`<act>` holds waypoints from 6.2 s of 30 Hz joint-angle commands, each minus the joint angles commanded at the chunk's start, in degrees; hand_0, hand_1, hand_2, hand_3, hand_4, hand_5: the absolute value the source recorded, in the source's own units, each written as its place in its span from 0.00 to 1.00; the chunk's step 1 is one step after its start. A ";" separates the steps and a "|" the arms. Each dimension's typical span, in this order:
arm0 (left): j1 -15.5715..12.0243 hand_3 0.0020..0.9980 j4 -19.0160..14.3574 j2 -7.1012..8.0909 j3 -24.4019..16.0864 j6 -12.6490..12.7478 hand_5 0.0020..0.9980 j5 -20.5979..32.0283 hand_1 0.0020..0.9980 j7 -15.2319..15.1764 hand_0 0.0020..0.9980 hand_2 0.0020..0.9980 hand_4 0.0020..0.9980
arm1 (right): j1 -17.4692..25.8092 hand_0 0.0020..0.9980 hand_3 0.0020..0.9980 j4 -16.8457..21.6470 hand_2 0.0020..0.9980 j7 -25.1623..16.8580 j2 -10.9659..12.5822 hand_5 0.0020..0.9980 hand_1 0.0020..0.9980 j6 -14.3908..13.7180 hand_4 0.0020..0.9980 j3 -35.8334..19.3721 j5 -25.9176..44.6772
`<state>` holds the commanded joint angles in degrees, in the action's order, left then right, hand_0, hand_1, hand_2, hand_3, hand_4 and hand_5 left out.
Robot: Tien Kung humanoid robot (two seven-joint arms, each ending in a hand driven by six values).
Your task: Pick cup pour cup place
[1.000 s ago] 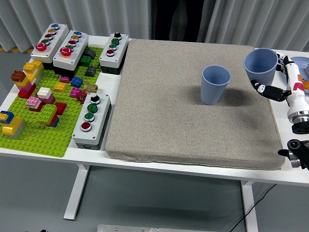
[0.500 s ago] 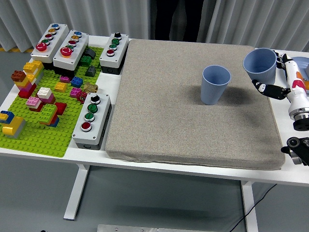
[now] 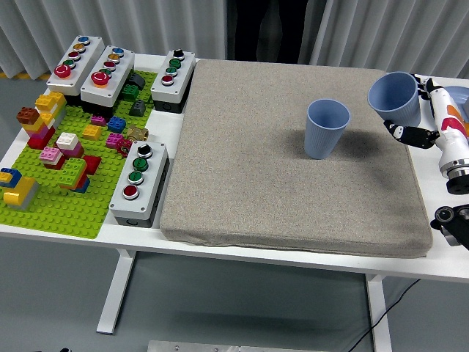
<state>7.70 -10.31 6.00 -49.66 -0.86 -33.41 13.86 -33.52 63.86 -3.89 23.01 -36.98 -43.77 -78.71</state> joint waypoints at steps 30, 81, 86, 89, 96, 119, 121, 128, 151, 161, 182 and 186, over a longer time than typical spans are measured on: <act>-0.02 0.75 0.00 0.05 -0.34 0.07 0.95 -0.02 0.80 0.10 0.76 0.85 0.52 | -1.51 0.79 0.67 1.24 0.62 2.24 -1.61 0.11 0.72 0.00 0.76 1.31 -4.96; -0.14 0.75 0.00 0.20 -0.83 0.14 0.95 -0.44 0.80 0.12 0.76 0.85 0.52 | -3.44 0.79 0.66 2.39 0.62 8.86 -2.60 0.13 0.71 0.00 0.74 3.26 -22.05; -0.05 0.75 0.00 0.21 -0.79 0.15 0.95 -0.40 0.80 0.11 0.76 0.85 0.52 | -3.56 0.79 0.66 2.51 0.62 9.19 -2.48 0.12 0.71 0.00 0.74 3.36 -22.96; -0.02 0.75 0.00 0.22 -0.88 0.14 0.95 -0.49 0.80 0.14 0.76 0.85 0.52 | -3.49 0.79 0.66 2.71 0.62 9.88 -2.48 0.12 0.71 0.00 0.74 3.46 -24.38; -0.04 0.75 0.00 0.23 -0.99 0.15 0.95 -0.60 0.80 0.18 0.76 0.85 0.52 | -3.72 0.79 0.66 3.18 0.62 10.98 -2.46 0.12 0.71 0.00 0.73 4.11 -27.30; -0.36 0.75 0.00 0.29 -1.20 0.19 0.95 -0.91 0.80 0.24 0.76 0.85 0.52 | -3.97 0.79 0.65 3.57 0.61 12.34 -2.23 0.12 0.71 0.00 0.73 5.05 -30.31; -0.29 0.75 0.00 0.30 -1.11 0.19 0.95 -0.84 0.80 0.22 0.76 0.85 0.52 | -4.03 0.79 0.65 3.55 0.61 12.41 -2.14 0.12 0.71 0.00 0.72 5.10 -30.39; -0.16 0.75 0.00 0.31 -1.13 0.19 0.95 -0.77 0.80 0.18 0.76 0.85 0.52 | -4.25 0.79 0.65 3.64 0.61 12.48 -1.97 0.11 0.71 0.00 0.71 5.32 -30.76; -0.01 0.75 0.00 0.33 -1.28 0.16 0.95 -0.84 0.80 0.17 0.76 0.85 0.52 | -5.40 0.79 0.64 4.17 0.61 12.88 -0.63 0.11 0.71 0.00 0.70 7.41 -32.42; 0.12 0.75 0.00 0.34 -1.23 0.20 0.95 -0.73 0.80 0.12 0.76 0.85 0.52 | -6.10 0.79 0.64 4.24 0.61 13.24 -0.16 0.10 0.71 0.00 0.69 8.83 -32.95; -0.17 0.75 0.00 0.36 -1.38 0.22 0.95 -1.06 0.80 0.20 0.77 0.85 0.52 | -7.21 0.80 0.63 3.38 0.61 14.21 0.51 0.09 0.71 0.00 0.68 10.65 -34.43; -0.24 0.75 0.00 0.38 -1.35 0.21 0.95 -1.06 0.80 0.20 0.77 0.85 0.52 | -7.46 0.80 0.63 3.26 0.61 14.24 0.67 0.09 0.71 0.00 0.68 11.16 -34.55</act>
<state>7.46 -10.31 6.38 -51.01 -0.65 -34.46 14.06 -40.99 67.12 10.35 23.68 -36.98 -32.61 -113.26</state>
